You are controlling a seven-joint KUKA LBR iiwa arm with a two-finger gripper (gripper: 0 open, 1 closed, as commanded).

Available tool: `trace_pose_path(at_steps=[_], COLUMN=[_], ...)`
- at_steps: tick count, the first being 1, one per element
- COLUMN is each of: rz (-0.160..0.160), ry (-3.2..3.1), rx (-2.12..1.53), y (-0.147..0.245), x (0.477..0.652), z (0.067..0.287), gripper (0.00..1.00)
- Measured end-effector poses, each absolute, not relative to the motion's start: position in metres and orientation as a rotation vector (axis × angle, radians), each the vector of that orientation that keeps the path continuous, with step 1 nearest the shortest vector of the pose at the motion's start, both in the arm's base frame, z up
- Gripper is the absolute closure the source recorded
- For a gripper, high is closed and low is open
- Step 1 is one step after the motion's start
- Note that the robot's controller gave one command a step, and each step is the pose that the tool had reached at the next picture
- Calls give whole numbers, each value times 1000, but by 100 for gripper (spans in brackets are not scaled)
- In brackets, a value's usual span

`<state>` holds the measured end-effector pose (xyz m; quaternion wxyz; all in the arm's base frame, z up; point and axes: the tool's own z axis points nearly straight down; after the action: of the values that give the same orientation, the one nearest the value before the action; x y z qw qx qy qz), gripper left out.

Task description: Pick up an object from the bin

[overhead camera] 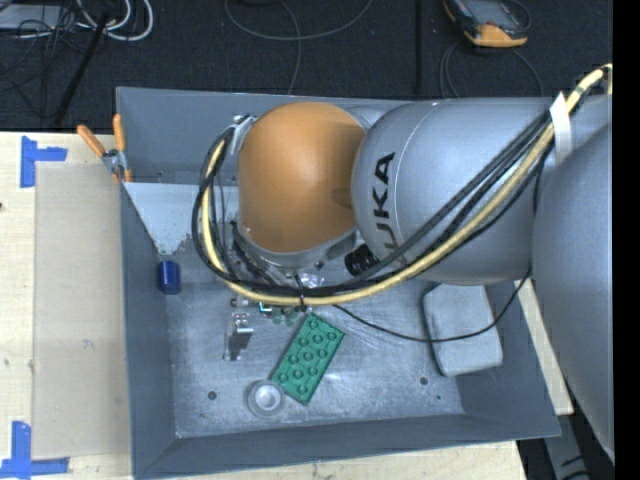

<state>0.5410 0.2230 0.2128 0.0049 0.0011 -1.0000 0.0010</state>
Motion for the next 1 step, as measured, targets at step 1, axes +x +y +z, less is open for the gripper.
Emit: trace_pose_path(at_steps=[1], rz=[-7], ry=[-3063], rx=[710], y=[138], x=[542], z=[77], gripper=[0])
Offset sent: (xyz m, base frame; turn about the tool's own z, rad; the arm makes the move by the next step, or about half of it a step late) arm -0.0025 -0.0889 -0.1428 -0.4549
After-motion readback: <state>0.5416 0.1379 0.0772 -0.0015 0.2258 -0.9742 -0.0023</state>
